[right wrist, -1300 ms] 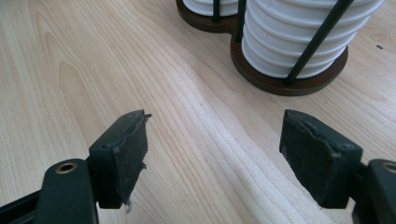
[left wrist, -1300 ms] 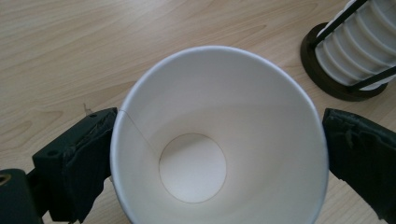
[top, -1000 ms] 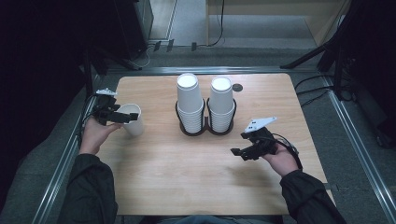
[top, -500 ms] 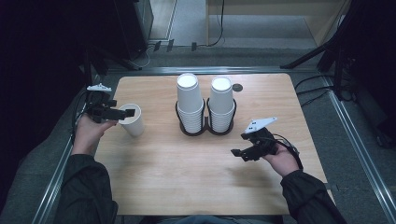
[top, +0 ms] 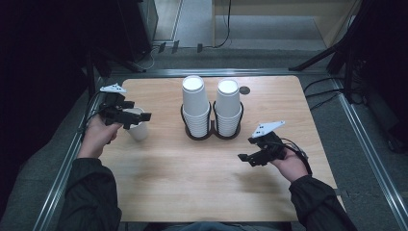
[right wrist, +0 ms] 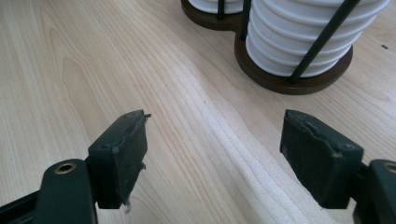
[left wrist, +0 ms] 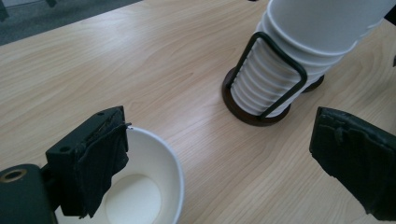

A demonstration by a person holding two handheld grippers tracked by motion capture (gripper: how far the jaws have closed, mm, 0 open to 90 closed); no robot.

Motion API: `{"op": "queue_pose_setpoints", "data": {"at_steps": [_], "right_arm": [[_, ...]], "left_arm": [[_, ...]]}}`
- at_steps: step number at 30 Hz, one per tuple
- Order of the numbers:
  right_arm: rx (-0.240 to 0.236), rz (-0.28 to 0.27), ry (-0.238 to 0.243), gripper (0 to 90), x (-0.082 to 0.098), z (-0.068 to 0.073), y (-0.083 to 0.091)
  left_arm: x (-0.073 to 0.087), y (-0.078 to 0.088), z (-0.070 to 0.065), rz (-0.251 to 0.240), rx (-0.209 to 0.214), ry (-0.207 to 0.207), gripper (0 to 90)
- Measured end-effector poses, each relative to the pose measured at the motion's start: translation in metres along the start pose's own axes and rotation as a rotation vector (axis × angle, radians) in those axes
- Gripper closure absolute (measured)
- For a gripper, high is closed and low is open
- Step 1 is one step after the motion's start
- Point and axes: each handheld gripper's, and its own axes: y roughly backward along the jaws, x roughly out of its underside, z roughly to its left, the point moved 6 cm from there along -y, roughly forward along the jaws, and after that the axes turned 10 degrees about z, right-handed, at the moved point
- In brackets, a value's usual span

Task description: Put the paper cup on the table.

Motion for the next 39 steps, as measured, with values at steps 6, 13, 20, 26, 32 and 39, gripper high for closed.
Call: {"op": "queue_pose_setpoints", "data": {"at_steps": [6, 13, 20, 26, 32, 39], "right_arm": [[-0.004, -0.005, 0.001, 23.2, -0.002, -0.001, 0.0], [-0.009, -0.012, 0.01, 23.2, -0.005, 0.0, -0.001], [-0.015, -0.02, 0.013, 23.2, -0.01, 0.0, -0.001], [-0.022, -0.023, 0.023, 23.2, -0.014, 0.0, -0.003], [-0.031, -0.024, 0.031, 23.2, -0.017, -0.001, -0.004], [-0.036, -0.024, 0.033, 23.2, -0.018, -0.002, -0.004]], "left_arm": [[-0.005, -0.009, -0.017, 0.012, 0.012, -0.005, 4.6], [-0.002, -0.019, -0.042, 0.032, 0.021, -0.069, 4.5], [-0.001, -0.032, -0.066, 0.039, 0.051, -0.108, 4.6], [0.003, -0.044, -0.084, 0.023, 0.041, -0.156, 4.5], [0.006, -0.054, -0.101, 0.02, 0.043, -0.169, 4.5], [0.014, -0.071, -0.118, 0.054, 0.058, -0.198, 4.5]]}}
